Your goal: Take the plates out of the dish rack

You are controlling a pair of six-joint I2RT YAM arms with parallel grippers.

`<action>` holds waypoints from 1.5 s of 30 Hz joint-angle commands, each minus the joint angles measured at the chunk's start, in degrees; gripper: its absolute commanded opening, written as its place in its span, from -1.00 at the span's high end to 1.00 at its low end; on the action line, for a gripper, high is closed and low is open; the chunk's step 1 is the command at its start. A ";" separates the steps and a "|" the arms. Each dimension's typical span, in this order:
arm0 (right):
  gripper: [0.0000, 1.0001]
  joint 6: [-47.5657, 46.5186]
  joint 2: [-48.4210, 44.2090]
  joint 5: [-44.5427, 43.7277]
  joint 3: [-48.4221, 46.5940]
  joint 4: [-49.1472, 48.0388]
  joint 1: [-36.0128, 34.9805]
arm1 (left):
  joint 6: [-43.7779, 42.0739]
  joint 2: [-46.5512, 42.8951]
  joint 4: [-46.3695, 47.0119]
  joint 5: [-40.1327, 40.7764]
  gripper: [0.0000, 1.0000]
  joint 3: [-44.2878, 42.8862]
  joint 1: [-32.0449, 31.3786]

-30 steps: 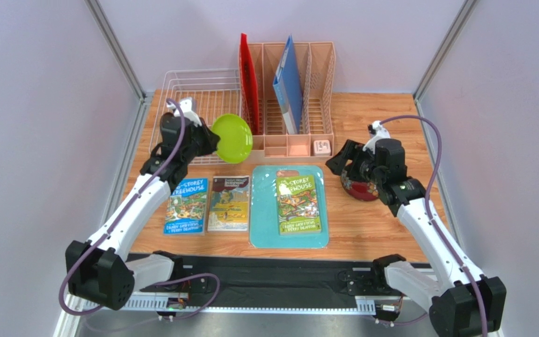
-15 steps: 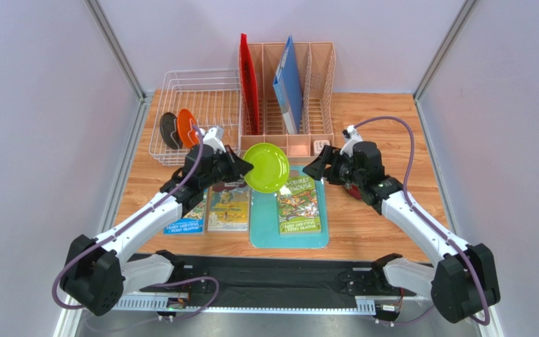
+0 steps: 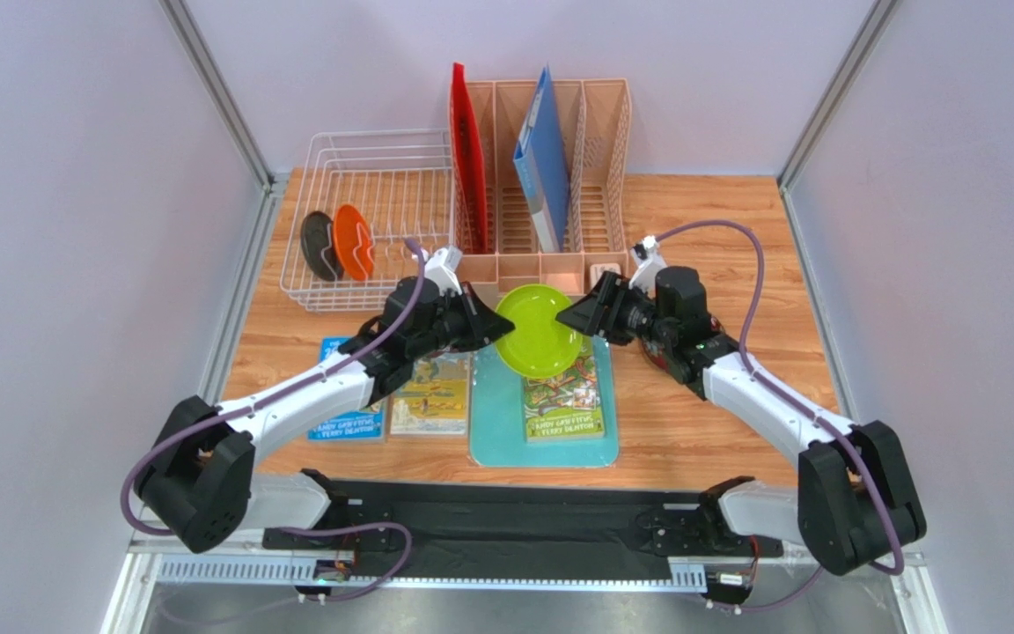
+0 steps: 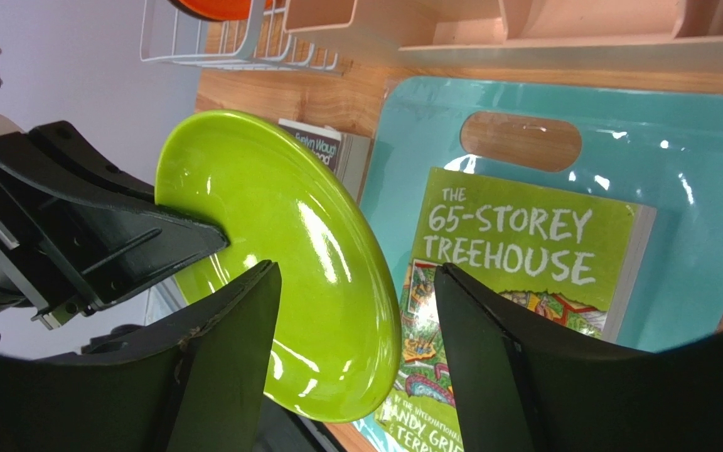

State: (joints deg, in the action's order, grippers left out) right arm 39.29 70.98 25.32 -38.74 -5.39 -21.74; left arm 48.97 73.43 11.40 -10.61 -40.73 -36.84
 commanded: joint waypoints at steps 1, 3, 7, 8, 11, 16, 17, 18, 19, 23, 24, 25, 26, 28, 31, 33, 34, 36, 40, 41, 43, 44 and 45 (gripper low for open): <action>-0.22 2.89 1.79 3.85 1.03 -7.08 -0.41 | 1.22 1.45 6.88 -2.56 1.00 -4.00 -0.43; -0.05 3.25 2.32 4.12 1.12 -7.62 -0.41 | 1.48 2.42 6.88 -2.75 1.00 -4.88 -0.51; 0.89 2.64 1.79 5.09 1.30 -7.62 -0.24 | 1.66 3.30 8.02 -3.10 1.00 -5.06 -0.43; 0.99 2.46 1.10 4.83 1.30 -7.27 -0.32 | 1.48 3.39 7.94 -3.19 1.00 -5.15 -0.51; 1.00 0.28 -2.06 0.53 0.78 -2.89 -0.06 | 0.34 3.30 7.41 -2.66 -0.24 -4.97 -0.43; 1.00 -4.48 -10.41 -14.46 -0.98 13.34 3.80 | -6.24 0.84 -0.92 3.82 -0.99 -6.29 -0.51; 1.00 -5.18 -13.38 -16.42 -1.25 15.39 4.94 | -9.30 0.32 -2.59 5.50 -0.99 -7.25 -0.51; 1.00 -6.75 -14.98 -18.53 -1.60 17.32 6.86 | -10.90 -0.91 -6.35 7.51 -0.99 -7.78 -0.51; 1.00 -7.20 -16.39 -22.82 -1.77 21.26 8.10 | -12.39 -1.53 -8.22 12.23 -0.99 -8.31 -0.43; 1.00 -8.88 -20.26 -27.78 -1.86 27.44 15.48 | -20.73 -3.46 -17.10 26.40 -0.99 -11.47 -0.51; 1.00 -8.88 -20.27 -28.74 -1.95 28.49 17.85 | -21.98 -3.64 -19.37 29.22 -0.99 -12.00 -0.51; 0.99 -8.88 -20.09 -30.66 -1.95 30.07 18.65 | -23.21 -3.64 -20.27 34.81 -0.99 -12.35 -0.51; 1.00 -9.05 -19.57 -31.20 -1.86 30.43 19.44 | -25.22 -3.38 -20.88 37.83 -0.99 -13.05 -0.51; 0.99 -8.62 -18.60 -32.26 -1.43 30.70 21.20 | -27.25 -2.86 -21.51 45.11 -0.99 -13.67 -0.25; 0.99 -7.48 -15.79 -30.69 -0.99 28.60 24.46 | -29.72 -0.49 -21.85 44.46 -0.99 -15.25 3.08; 1.00 -7.65 -13.33 -30.68 -1.07 27.11 25.16 | -28.93 1.45 -22.30 42.44 -0.99 -16.04 6.07; 1.00 -7.82 -12.54 -30.33 -0.99 26.49 25.43 | -28.93 1.98 -22.38 41.47 -0.99 -16.39 6.69; 1.00 -7.91 -10.17 -29.19 -0.64 24.47 26.56 | -29.28 2.86 -21.95 41.55 -0.99 -16.66 7.22; 1.00 -8.17 -5.16 -27.01 -0.37 22.53 27.80 | -29.20 3.48 -21.77 40.50 -0.99 -16.49 7.57; 1.00 -8.09 -4.63 -26.47 -0.02 21.92 28.06 | -29.02 3.56 -21.86 40.41 -0.99 -16.31 7.57; 1.00 -7.82 -3.22 -26.29 0.77 20.60 28.85 | -29.02 3.39 -21.42 40.15 -0.99 -15.52 7.57; 1.00 -7.82 -2.87 -26.29 1.12 20.16 28.94 | -29.02 3.56 -21.24 40.23 -0.99 -15.35 7.66; 0.99 -7.91 -2.52 -24.20 1.30 19.81 29.38 | -29.02 3.48 -21.24 40.23 -0.99 -15.17 7.66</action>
State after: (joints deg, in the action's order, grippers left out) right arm 31.73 67.16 -2.17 -38.28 19.00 6.74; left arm 21.26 77.08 -10.44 29.63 -55.24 -29.21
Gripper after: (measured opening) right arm 0.036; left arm 0.993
